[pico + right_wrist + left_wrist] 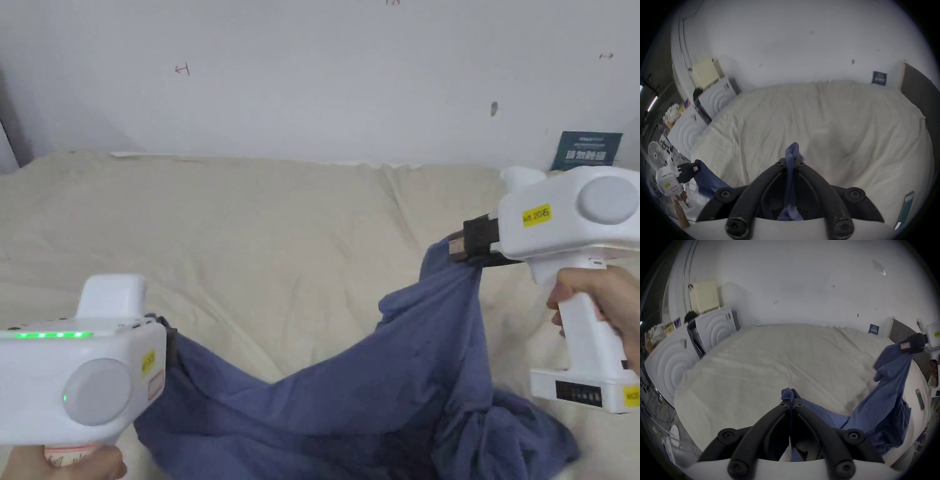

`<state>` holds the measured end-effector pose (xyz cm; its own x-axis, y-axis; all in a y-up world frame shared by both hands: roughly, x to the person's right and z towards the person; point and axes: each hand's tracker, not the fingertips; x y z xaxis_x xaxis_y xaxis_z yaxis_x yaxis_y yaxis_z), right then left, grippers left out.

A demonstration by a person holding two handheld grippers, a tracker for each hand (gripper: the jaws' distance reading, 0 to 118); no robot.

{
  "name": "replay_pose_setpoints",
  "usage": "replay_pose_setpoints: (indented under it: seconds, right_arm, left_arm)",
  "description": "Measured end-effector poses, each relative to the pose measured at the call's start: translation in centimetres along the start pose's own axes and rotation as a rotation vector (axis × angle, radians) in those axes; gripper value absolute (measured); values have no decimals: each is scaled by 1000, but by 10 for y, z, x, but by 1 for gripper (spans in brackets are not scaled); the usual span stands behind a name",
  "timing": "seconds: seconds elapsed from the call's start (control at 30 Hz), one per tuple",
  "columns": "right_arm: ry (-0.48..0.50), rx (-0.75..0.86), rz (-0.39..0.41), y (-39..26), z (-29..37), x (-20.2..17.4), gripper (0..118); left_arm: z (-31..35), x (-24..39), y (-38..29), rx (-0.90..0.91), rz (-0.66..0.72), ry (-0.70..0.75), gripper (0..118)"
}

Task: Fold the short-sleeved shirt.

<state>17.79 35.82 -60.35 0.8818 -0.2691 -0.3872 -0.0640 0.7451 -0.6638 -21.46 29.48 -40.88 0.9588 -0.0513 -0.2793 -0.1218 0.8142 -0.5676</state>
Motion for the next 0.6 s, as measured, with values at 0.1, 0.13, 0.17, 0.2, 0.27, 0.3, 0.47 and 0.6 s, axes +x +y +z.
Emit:
replay_pose_setpoints:
  seconds: [0.1,0.13,0.17,0.2,0.27,0.3,0.47,0.6]
  right_arm:
    - [-41,114,-28,15,52,14,5]
    - [-37,146,-43,22,73,21,5]
    - [-40,187,-65,28,91,28,5]
    - [-44,220,-79,33,107,34,5]
    - [-86,286,-98,45,136,46,5]
    - [-93,304,-118,50,150,53,5]
    - [-59,378,-148,87,193,62,5]
    - [-82,411,-137,122,209,59,5]
  left_arm:
    - [13,2,38,76,-49,22,1]
    - [19,2,51,101,-40,30,1]
    - [26,1,63,134,-31,32,1]
    - [31,1,74,158,-24,40,1]
    - [42,-2,97,195,-25,56,1]
    - [45,-3,105,214,-24,64,1]
    - [73,7,173,319,-33,39,1]
    - [81,20,223,389,-90,84,1]
